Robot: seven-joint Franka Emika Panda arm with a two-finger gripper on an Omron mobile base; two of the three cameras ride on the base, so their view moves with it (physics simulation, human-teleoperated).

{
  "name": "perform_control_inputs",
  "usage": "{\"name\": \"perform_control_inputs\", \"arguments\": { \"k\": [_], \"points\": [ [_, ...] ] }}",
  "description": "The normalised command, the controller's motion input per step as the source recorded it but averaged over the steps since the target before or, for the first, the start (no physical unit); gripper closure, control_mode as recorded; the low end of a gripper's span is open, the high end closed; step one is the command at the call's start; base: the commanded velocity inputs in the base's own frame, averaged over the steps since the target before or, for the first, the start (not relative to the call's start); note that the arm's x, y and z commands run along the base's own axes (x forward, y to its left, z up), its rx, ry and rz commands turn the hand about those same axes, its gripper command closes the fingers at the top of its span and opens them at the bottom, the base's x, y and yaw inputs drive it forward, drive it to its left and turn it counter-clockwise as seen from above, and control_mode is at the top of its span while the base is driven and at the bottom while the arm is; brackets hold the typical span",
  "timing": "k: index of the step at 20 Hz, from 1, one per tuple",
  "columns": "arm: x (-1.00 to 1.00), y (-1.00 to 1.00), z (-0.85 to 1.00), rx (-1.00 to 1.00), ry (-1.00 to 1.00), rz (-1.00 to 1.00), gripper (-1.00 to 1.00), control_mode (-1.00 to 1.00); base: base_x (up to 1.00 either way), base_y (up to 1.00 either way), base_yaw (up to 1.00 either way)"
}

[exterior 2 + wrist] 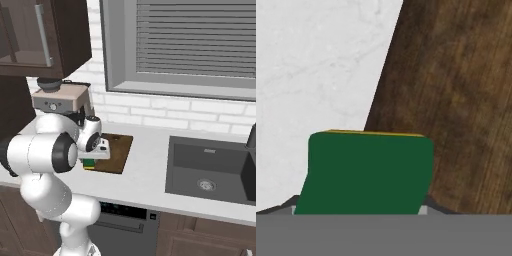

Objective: Pick up the sponge from the counter and clean the cutting board by briefly scrubbing or pressing down on the cutting board. Once finished, release the sponge.

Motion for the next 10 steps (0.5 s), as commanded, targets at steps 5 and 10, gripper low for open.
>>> {"name": "perform_control_inputs", "arguments": {
  "k": [5,10],
  "points": [
    [0.27,-0.14,-0.10,0.00,0.00,0.00,1.00,-1.00,0.00,0.00,0.00],
    [0.56,-0.02,0.00,0.00,0.00,0.00,1.00,-1.00,0.00,0.00,0.00]
  ]
}}
